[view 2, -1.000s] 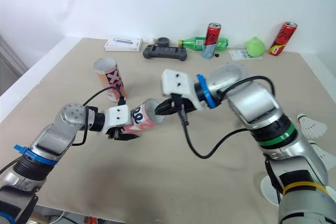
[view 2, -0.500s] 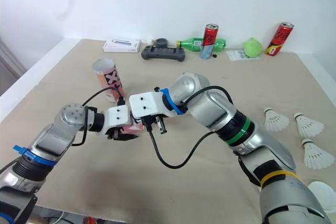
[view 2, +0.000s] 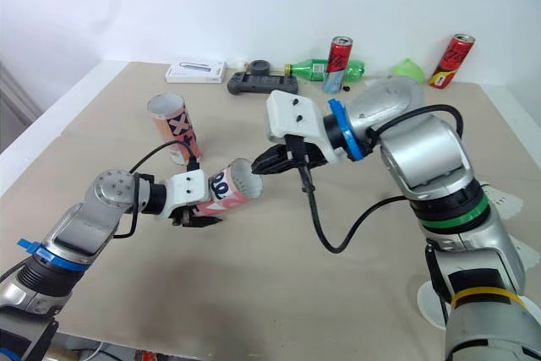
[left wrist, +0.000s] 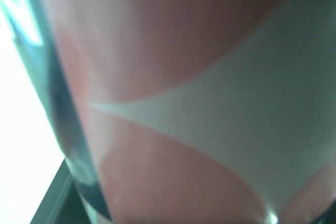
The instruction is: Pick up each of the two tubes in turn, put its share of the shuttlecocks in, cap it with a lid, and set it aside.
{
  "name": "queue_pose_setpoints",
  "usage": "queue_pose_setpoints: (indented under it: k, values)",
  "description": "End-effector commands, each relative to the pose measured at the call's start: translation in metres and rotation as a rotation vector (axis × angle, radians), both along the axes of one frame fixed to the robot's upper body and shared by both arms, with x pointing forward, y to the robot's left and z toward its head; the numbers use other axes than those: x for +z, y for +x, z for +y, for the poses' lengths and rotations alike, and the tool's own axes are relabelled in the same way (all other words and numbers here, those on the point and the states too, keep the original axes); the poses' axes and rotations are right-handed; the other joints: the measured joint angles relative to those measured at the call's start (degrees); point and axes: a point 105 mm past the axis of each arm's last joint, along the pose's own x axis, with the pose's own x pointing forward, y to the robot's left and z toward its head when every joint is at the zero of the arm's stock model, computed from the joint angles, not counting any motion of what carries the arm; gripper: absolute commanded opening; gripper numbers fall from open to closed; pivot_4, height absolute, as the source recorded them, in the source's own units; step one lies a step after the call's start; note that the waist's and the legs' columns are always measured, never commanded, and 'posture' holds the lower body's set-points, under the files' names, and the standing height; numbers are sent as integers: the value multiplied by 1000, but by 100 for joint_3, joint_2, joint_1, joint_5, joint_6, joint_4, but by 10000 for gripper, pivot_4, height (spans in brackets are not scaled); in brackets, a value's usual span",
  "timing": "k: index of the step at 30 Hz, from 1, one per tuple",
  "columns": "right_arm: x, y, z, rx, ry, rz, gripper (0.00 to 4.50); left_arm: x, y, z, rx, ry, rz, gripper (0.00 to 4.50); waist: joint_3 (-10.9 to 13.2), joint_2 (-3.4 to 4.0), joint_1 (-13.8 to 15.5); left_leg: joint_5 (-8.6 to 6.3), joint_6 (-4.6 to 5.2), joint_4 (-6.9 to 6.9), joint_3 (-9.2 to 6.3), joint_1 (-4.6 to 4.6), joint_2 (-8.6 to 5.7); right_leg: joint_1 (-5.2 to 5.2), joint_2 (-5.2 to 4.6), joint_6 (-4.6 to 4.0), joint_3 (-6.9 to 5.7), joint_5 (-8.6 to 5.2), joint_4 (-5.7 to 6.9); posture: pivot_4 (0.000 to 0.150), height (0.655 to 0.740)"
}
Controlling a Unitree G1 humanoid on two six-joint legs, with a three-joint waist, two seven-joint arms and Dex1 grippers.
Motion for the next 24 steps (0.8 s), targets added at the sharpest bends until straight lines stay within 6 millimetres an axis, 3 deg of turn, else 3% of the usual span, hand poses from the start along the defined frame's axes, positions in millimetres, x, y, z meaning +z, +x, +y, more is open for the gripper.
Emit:
queue_pose_setpoints:
  k: [1, 5, 8, 13, 14, 15, 20, 24]
  values:
    - [19, -4, -20, -43, 21, -54, 453, -14, -7, -10, -27, -23, 58, 28327, 4, 4, 4, 0, 0, 0, -1, 0, 0, 0, 0, 1, -2, 0, 0, 1500, 7395]
    - [14, -18, -70, -151, -44, -7, 453, 23, 3, -32, -36, -231, -46, 28327, 20, -13, 127, 0, 0, 0, -10, -6, -11, -1, -3, 18, -8, 1, -11, 1500, 7395]
    - [7, -30, -110, -258, -138, 38, 453, 44, 1, -47, -56, -374, -72, 28327, 62, -31, 119, -1, 1, 21, -14, -69, -24, -30, -20, 47, -5, 15, -15, 1500, 7395]
    - [-10, -49, -158, -389, -304, 127, 16946, 63, 2, -70, -53, -605, -116, 28327, 78, -33, 88, -4, 7, 22, 8, -98, -18, -67, -21, 31, 0, 28, -12, 1500, 7395]
    - [-15, -54, -163, -398, -334, 147, 24353, 63, 3, -73, -50, -637, -120, 28327, 78, -32, 89, -4, 7, 21, 9, -97, -13, -66, -17, 36, -4, 21, -12, 1500, 7395]
    - [-20, -58, -168, -409, -367, 165, 25650, 61, 3, -76, -49, -655, -125, 28327, 81, -37, 68, -4, 7, 21, 9, -93, -10, -65, -12, 36, -3, 21, -11, 1500, 7395]
    - [-48, -73, -198, -459, -510, 231, 44136, 42, 4, -92, -23, -722, -148, 28327, 82, -35, 107, 11, -18, 21, 14, -72, 21, -53, 34, 15, 4, 35, -6, 1500, 7395]
    - [-78, -85, -221, -462, -617, 301, 44136, 24, 7, -103, 46, -806, -133, 28327, 85, -35, 97, 25, -22, 25, 29, -64, 28, -51, 54, 13, 19, 60, -8, 1500, 7395]
